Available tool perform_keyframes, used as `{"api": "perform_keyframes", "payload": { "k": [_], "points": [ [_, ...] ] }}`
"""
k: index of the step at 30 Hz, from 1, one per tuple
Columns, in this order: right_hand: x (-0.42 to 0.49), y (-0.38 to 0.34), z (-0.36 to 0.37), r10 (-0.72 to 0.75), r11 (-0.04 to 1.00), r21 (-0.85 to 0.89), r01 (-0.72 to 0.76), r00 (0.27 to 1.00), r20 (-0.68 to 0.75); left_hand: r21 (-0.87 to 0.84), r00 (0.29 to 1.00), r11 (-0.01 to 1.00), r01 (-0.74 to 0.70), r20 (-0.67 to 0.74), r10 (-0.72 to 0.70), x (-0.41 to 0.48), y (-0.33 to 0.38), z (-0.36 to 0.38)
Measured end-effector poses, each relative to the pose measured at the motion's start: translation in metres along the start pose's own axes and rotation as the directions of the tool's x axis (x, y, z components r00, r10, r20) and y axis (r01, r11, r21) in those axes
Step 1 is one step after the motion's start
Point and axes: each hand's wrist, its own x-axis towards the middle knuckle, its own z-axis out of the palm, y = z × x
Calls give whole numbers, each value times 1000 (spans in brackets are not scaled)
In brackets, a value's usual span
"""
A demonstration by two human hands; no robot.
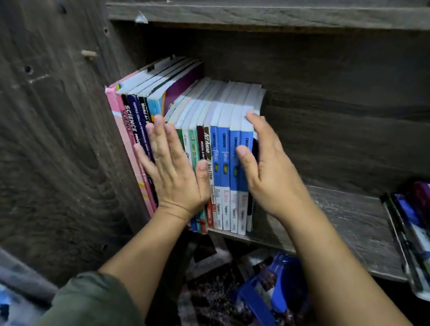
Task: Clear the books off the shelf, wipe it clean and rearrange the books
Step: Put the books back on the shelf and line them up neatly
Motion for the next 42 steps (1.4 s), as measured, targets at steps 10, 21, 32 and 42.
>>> {"api": "perform_keyframes", "payload": {
  "k": [10,21,32,42],
  "points": [
    [-81,4,-105,386,607,-766,-212,921,51,6,941,978,-209,272,199,36,79,-32],
    [-135,125,-139,609,286,-813,-507,751,-254,74,986,997,12,167,-25,30,97,-3],
    [-170,160,-175,740,302,-765,-569,646,-189,77,967,994,81,237,-97,25,87,10],
    [-207,102,-204,672,568,-584,-580,737,-78,-250,786,923,-292,487,380,-5,188,-39]
  ]
}}
